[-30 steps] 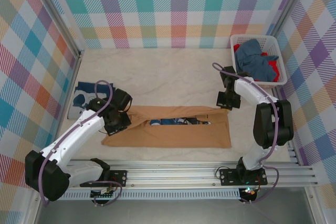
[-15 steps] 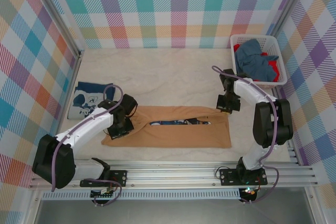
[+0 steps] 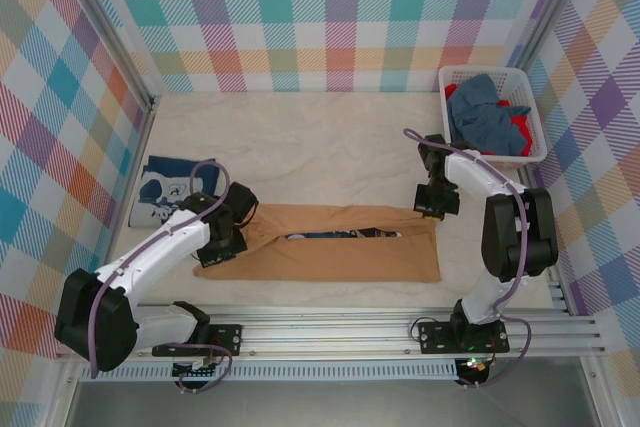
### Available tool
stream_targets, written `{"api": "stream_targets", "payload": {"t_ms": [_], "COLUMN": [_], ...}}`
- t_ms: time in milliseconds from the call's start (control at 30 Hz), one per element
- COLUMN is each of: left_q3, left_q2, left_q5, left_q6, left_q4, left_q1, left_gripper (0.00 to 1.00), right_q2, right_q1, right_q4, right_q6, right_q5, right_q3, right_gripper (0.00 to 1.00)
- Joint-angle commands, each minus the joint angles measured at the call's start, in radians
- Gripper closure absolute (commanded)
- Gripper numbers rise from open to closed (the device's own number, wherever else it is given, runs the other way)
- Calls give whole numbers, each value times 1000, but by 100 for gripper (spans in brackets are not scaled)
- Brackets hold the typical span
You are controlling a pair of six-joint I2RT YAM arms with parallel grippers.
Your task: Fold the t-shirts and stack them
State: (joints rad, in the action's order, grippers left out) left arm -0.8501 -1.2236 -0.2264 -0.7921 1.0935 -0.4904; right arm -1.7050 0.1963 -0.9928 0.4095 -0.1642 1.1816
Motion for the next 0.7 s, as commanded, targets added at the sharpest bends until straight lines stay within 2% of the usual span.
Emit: {"api": "stream_targets", "payload": {"t_ms": [0,333,533,667], "left_q3": [19,45,31,1], "left_q2": [-21,-112,-118,-93], "left_q5": [4,55,49,19], "left_q6": [-1,8,-1,-6], "left_q4": [4,-80,-69,-33], "left_q1": [-15,-22,-22,-22], "left_gripper": [100,100,82,63], "right_q2": [-5,-50,-49,-27], "right_q1": [3,3,3,3], "right_q4": [-29,2,9,7], "right_q6": [13,49,70,74], "right_q5": [-3,22,-4,-50], "right_q3": [-12,-62,-76,-77], "right_gripper": [100,100,86,83]}}
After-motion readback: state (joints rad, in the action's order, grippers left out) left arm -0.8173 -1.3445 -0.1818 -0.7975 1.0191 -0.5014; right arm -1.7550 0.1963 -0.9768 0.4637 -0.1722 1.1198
